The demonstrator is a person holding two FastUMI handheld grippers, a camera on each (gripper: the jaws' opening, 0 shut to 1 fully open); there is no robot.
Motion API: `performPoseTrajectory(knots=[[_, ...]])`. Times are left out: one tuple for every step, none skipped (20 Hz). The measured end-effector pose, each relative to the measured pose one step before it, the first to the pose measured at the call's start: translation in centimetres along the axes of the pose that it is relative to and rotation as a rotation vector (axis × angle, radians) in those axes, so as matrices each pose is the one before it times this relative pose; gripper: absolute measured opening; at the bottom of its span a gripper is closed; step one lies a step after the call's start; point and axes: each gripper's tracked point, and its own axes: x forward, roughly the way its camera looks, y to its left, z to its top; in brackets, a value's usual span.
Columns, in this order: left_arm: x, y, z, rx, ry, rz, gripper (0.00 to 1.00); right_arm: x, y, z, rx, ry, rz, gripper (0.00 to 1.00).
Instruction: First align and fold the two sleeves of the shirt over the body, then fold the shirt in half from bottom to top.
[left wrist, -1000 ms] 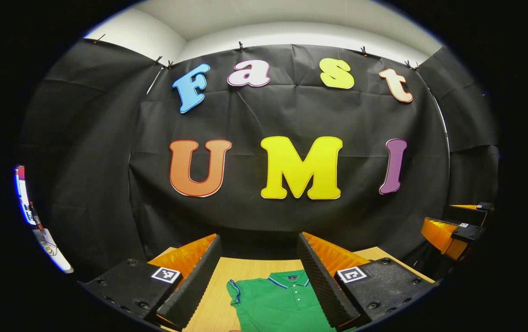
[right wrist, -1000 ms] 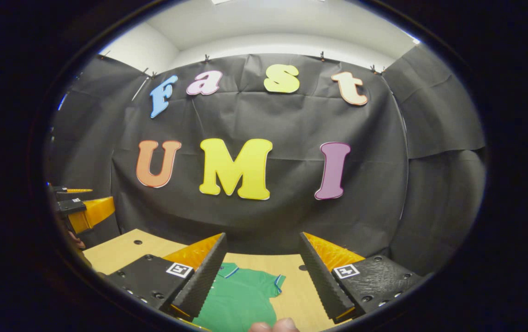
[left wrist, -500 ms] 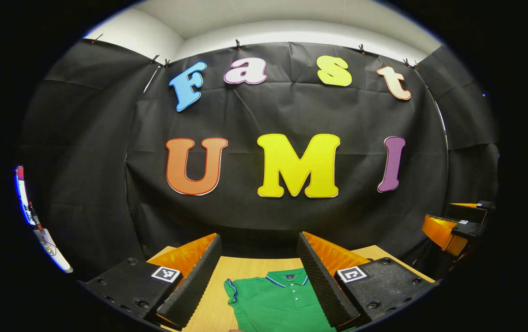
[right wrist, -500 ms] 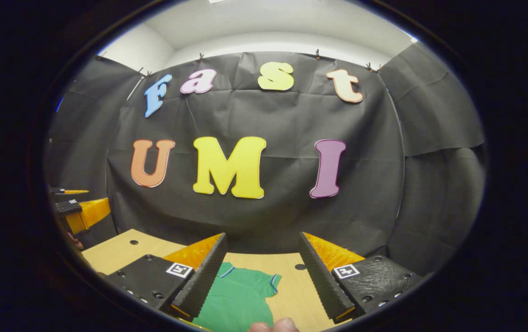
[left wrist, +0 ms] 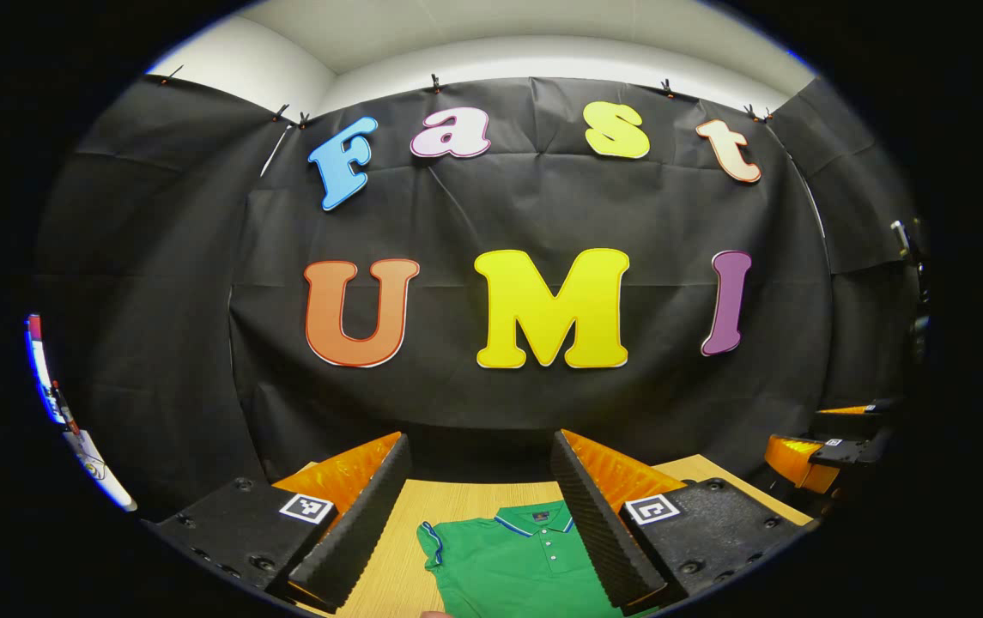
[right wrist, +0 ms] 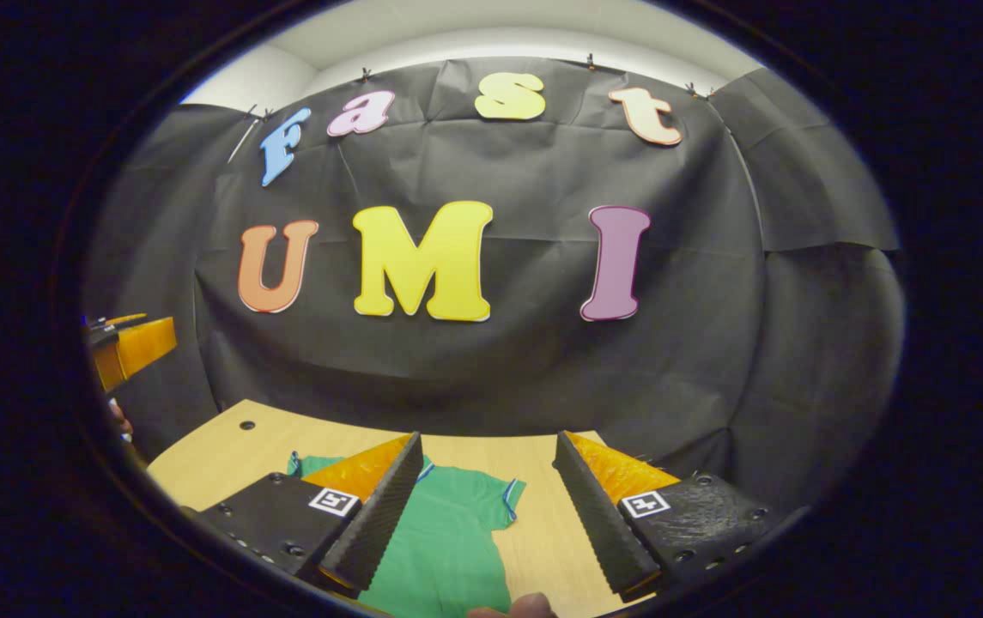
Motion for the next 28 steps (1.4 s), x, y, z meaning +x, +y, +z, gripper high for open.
performPoseTrajectory(knots=[[0.088,0.189,-0.152,0.00335,0.00109,0.00774,1.0,0.743,-0.234,-0.915,-0.00217,0.02305,0.00534,0.94],[0.112,-0.096,-0.022,0.00142,0.00152,0.00152,1.0,0.724,-0.24,-1.085,-0.00119,0.02936,0.00698,0.95],[0.06,-0.145,0.022,0.00143,0.00208,0.00279,1.0,0.905,-0.215,-1.409,-0.00605,0.03677,0.00576,0.95],[0.107,-0.059,-0.068,-0.00042,0.00268,0.0017,1.0,0.961,-0.191,-1.419,-0.00591,0.03816,0.00814,0.95],[0.193,0.062,-0.219,-0.00122,0.00353,0.00314,1.0,1.086,-0.033,-1.303,-0.00484,0.03658,0.01264,0.97],[0.288,-0.031,-0.15,-0.00095,0.00597,0.00538,1.0,1.12,-0.223,-1.079,-0.00839,0.03572,0.00911,0.95],[0.119,0.177,-0.211,-0.00216,0.00503,0.00978,1.0,1.226,-0.235,-0.999,-0.00896,0.03131,0.01106,0.95],[0.305,-0.052,-0.146,-0.00463,0.00472,0.00388,1.0,1.304,-0.131,-0.638,-0.00507,0.02737,0.00961,0.97],[0.175,-0.123,-0.293,-0.00438,0.00704,0.00316,1.0,1.286,-0.255,-0.781,-0.00247,0.02658,0.00872,0.97],[0.251,-0.238,-0.208,-0.00168,0.00696,0.00213,1.0,1.391,-0.124,-0.58,0.00241,0.03205,0.00898,0.95],[0.237,-0.119,-0.283,-0.0015,0.0046,0.00104,1.0,1.511,-0.122,-0.775,0.01084,0.03652,0.01135,0.95],[0.183,-0.009,-0.092,-0.00362,0.00315,0.00204,1.0,1.462,-0.272,-0.633,0.00969,0.03687,0.00651,0.95],[0.315,-0.096,-0.022,-0.00103,0.00073,0.00426,1.0,1.543,-0.415,-0.534,-0.00503,0.02824,-0.00518,0.95],[0.24,-0.016,-0.005,0.00043,-0.00275,0.00229,1.0,1.516,-0.471,-0.431,-0.01931,0.02515,-0.00728,0.95],[0.15,-0.086,0.068,0.00535,-0.00289,0.00481,1.0,1.58,-0.24,-0.562,-0.01801,0.02127,-0.00126,0.95],[0.081,0.085,0.097,0.00677,-0.00265,0.00695,1.0,1.595,-0.144,-0.458,-0.00575,0.02457,-0.00077,0.95],[0.118,0.062,-0.031,0.00573,0.00141,0.00454,1.0,1.539,0.026,-0.605,0.00262,0.02339,0.00721,0.95],[-0.004,0.041,0.063,0.00451,0.00155,0.00339,0.93,1.616,-0.041,-0.582,-0.0006,0.02922,0.00371,0.95],[0.086,0.028,-0.004,0.00408,0.00079,0.0038,1.0,1.605,-0.247,-0.402,-0.00076,0.019,-0.00266,0.95],[0.12,0.161,0.054,0.00551,0.00069,0.00569,1.0,1.508,-0.275,-0.147,0.00149,0.01277,-0.00393,0.95],[0.044,0.069,0.023,0.00481,0.00147,0.00687,1.0,1.328,-0.291,-0.493,-0.00444,0.01962,-0.00647,0.95],[0.036,0.107,-0.01,0.00437,0.00501,0.0055,1.0,1.245,-0.029,-0.432,-0.01111,0.02256,0.00379,0.95],[-0.028,0.164,0.046,0.00367,-0.0001,0.00668,1.0,1.108,0.105,-0.558,-0.01098,0.0262,0.00837,0.95],[-0.055,0.254,0.14,0.00211,-0.00145,0.00672,1.0,0.901,0.002,-0.273,-0.00253,0.02462,0.01106,0.92],[-0.092,0.122,0.053,0.00064,-0.0014,0.00624,1.0,0.692,-0.092,-0.302,0.00172,0.022,0.00308,0.88],[-0.049,0.175,0.038,0.00112,0.00041,0.00574,1.0,0.464,-0.088,-0.162,0.00353,0.01603,0.00547,0.74],[-0.087,0.136,-0.118,0.00216,0.00481,0.00525,1.0,0.483,-0.121,-0.198,0.00406,0.01165,0.00117,0.7],[-0.045,0.103,-0.139,0.00161,0.00604,0.00655,1.0,0.239,-0.002,0.039,0.00458,0.00847,0.00347,0.58]])
